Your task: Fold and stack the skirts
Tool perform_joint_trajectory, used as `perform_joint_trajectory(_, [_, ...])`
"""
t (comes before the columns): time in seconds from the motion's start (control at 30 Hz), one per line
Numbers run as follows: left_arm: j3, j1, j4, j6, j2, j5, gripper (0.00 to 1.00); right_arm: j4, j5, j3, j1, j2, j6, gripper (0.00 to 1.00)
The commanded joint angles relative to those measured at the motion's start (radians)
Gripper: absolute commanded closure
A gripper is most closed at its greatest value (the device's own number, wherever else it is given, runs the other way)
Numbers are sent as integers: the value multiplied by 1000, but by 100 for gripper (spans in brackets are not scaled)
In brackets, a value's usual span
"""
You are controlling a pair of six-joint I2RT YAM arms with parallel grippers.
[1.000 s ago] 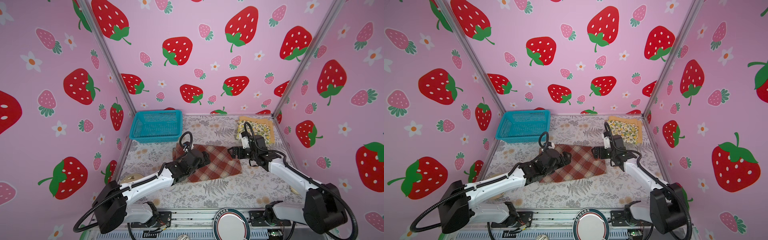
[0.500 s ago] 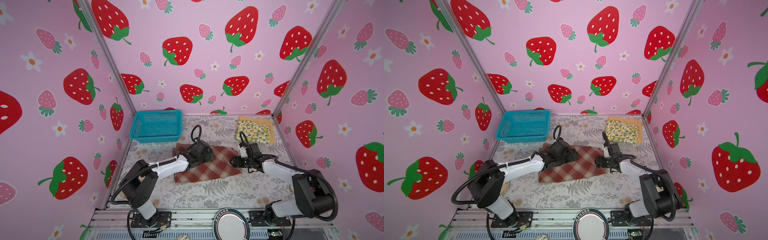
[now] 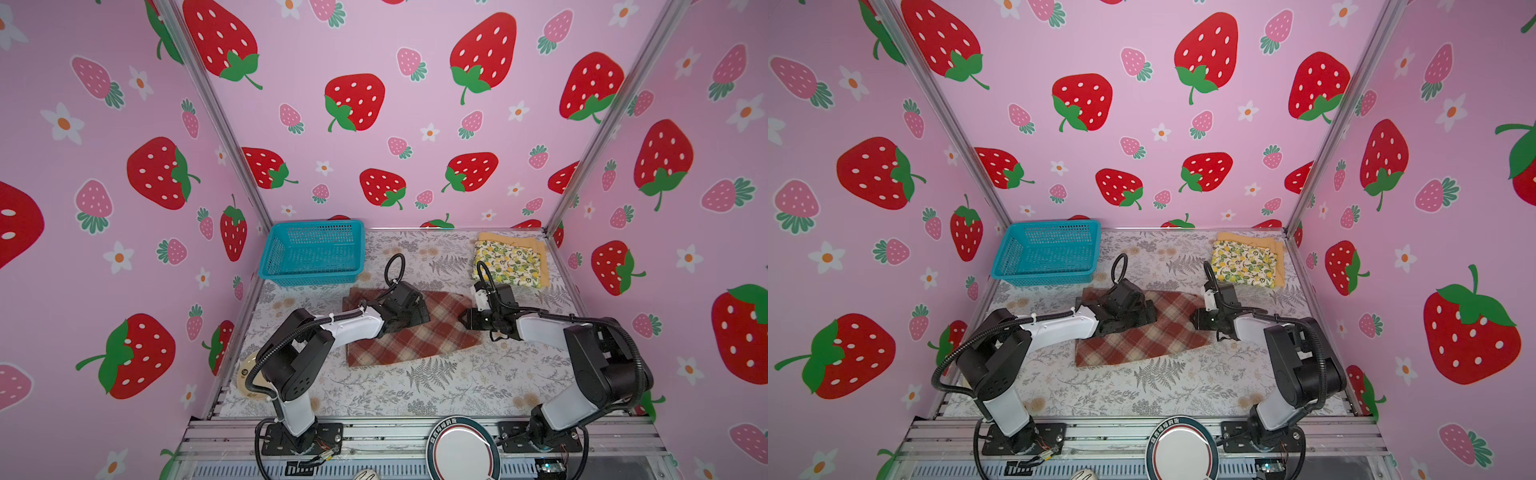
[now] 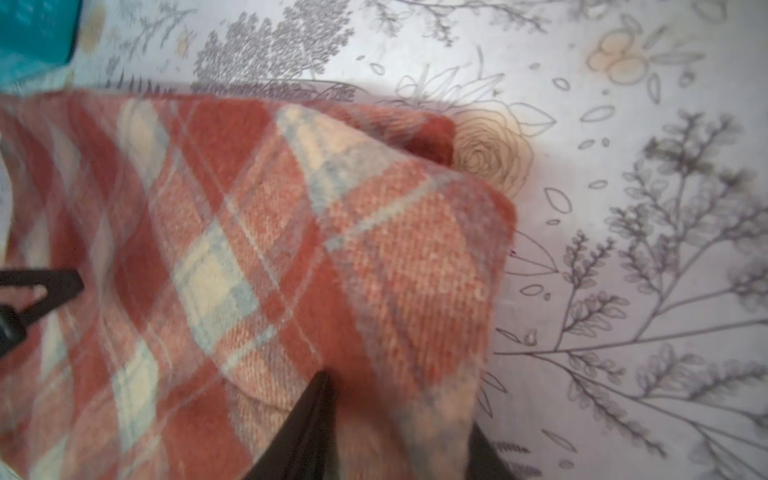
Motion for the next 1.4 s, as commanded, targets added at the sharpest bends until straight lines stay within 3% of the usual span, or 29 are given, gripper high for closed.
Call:
perform_joint_trajectory(0.0, [32, 2, 5, -2, 3, -4, 1, -104, -39, -54, 5, 60, 16, 80])
perform_joint_trajectory(0.1, [37, 2, 2, 3, 3, -1, 2, -83, -69, -52, 1, 75, 21, 100])
perform_joint_trajectory(0.27, [53, 2, -3, 15, -9, 19, 2, -134, -63, 13, -28, 57, -1, 100])
perform_joint_trajectory(0.57, [138, -28, 16, 29, -28, 88, 2, -442, 235, 210, -84, -151, -125, 100])
perform_joint_trajectory(0.93, [249, -140, 241, -78, 140, 223, 2, -636, 408, 369, -84, -286, -168, 100])
perform_joint_trajectory(1.2, [282, -189, 421, -182, 281, 300, 2, -674, 344, 444, -84, -291, -157, 100])
perform_joint_trajectory(1.37, [290, -220, 441, -200, 337, 304, 2, -673, 272, 476, -84, -278, -137, 100])
